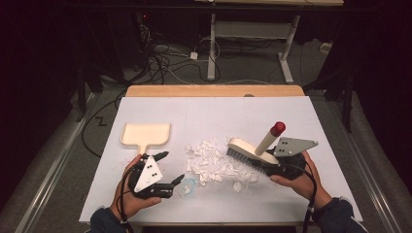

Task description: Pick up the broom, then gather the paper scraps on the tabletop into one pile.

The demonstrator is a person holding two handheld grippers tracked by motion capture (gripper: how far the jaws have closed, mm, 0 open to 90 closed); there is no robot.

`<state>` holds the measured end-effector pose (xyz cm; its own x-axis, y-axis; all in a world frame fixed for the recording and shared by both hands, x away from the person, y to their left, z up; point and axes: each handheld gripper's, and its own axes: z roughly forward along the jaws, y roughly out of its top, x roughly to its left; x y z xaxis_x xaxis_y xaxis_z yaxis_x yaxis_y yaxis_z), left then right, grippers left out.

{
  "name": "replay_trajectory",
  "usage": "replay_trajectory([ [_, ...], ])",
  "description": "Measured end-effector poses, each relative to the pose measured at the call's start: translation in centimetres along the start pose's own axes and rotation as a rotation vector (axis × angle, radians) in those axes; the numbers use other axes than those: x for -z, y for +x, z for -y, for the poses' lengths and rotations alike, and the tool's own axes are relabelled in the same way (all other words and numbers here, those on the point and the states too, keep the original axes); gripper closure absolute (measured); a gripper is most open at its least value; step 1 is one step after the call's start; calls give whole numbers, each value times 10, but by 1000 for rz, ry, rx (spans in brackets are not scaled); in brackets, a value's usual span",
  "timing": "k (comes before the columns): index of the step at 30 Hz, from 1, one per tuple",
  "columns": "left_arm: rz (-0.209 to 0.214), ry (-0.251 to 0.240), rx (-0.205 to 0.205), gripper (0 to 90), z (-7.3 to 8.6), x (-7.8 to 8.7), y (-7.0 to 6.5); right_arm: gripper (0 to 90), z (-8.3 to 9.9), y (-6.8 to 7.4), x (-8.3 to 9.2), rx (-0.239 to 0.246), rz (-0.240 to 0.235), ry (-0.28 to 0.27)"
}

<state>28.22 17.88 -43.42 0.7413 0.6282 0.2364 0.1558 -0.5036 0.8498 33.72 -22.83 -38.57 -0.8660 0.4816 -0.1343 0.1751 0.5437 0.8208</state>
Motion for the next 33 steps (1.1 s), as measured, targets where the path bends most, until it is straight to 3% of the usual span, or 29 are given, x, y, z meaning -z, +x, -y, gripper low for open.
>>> replay_trajectory([
  [4, -85, 69, 3, 176, 25, 3, 7, 682, 2, -13, 3, -28, 70, 10],
  [5, -103, 71, 26, 176, 30, 4, 9, 682, 3, -17, 4, -39, 85, 9],
  [6, -103, 71, 26, 176, 30, 4, 9, 682, 3, -17, 4, -39, 85, 9],
  [8, -114, 79, 72, 176, 38, 6, 11, 682, 6, -27, 9, -65, 141, 8],
  [9, -133, 79, 68, 176, 41, 7, 11, 682, 6, -27, 9, -65, 141, 8],
  [10, -136, 84, 82, 176, 44, 9, 12, 682, 8, -34, 12, -81, 191, 13],
  [13, -133, 104, 108, 176, 50, 13, 9, 682, 12, -40, 12, -86, 231, 24],
  [14, -131, 109, 95, 176, 51, 13, 9, 682, 16, -49, 11, -90, 291, 38],
  [16, -128, 117, 86, 176, 51, 12, 8, 683, 18, -54, 10, -111, 301, 37],
  [17, -128, 124, 75, 176, 51, 11, 6, 683, 24, -64, 5, -144, 346, 43],
  [18, -126, 146, 67, 176, 51, 9, 4, 684, 26, -70, 1, -151, 361, 53],
  [21, -118, 153, 58, 176, 51, 6, 5, 684, 30, -80, -16, -145, 430, 105],
  [25, -118, 151, 58, 176, 51, 5, 6, 684, 35, -86, -39, -143, 449, 142],
  [27, -110, 159, 67, 177, 51, 5, 5, 684, 36, -84, -52, -119, 453, 164],
  [33, -107, 174, 54, 187, 50, 2, 4, 684, 28, -57, -87, -36, 387, 198],
])
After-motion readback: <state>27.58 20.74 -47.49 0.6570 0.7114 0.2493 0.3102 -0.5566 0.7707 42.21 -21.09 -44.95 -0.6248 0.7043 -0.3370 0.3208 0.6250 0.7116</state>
